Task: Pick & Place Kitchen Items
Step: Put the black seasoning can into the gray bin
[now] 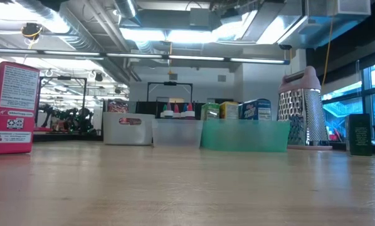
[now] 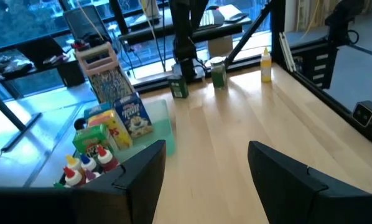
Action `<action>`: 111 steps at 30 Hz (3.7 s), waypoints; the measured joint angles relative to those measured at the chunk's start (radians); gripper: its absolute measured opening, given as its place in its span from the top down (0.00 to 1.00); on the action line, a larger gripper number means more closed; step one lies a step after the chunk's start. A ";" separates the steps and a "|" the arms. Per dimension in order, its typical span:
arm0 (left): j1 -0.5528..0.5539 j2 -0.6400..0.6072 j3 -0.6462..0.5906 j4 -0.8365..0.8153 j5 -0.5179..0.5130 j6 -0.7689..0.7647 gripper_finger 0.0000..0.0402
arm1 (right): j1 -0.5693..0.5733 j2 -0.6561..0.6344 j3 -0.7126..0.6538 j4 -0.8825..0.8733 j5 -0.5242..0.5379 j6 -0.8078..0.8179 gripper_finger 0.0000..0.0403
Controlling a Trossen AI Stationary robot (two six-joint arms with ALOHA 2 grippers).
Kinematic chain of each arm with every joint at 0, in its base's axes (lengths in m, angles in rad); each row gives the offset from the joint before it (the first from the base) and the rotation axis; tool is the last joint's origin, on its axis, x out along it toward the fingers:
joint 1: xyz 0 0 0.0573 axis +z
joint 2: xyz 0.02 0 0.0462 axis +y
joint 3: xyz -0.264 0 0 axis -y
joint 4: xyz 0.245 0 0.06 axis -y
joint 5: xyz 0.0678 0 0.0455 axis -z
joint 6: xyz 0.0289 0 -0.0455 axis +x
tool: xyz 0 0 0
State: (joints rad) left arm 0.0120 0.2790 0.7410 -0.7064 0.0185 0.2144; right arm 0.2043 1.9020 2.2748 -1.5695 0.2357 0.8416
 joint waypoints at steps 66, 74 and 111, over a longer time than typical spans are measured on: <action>0.000 0.000 0.000 -0.112 -0.066 -0.018 0.44 | 0.009 -0.685 -1.076 0.008 -0.072 1.029 0.27; 0.000 0.000 0.000 -0.114 -0.066 -0.022 0.44 | 0.027 -0.643 -1.076 0.104 -0.061 0.912 0.27; 0.000 0.000 0.000 -0.133 -0.046 -0.037 0.44 | -0.160 -0.614 -1.294 0.100 -0.169 1.092 0.27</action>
State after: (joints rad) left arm 0.0120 0.2790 0.7410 -0.8394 -0.0279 0.1776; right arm 0.0443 1.2881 0.9808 -1.4693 0.0666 1.9337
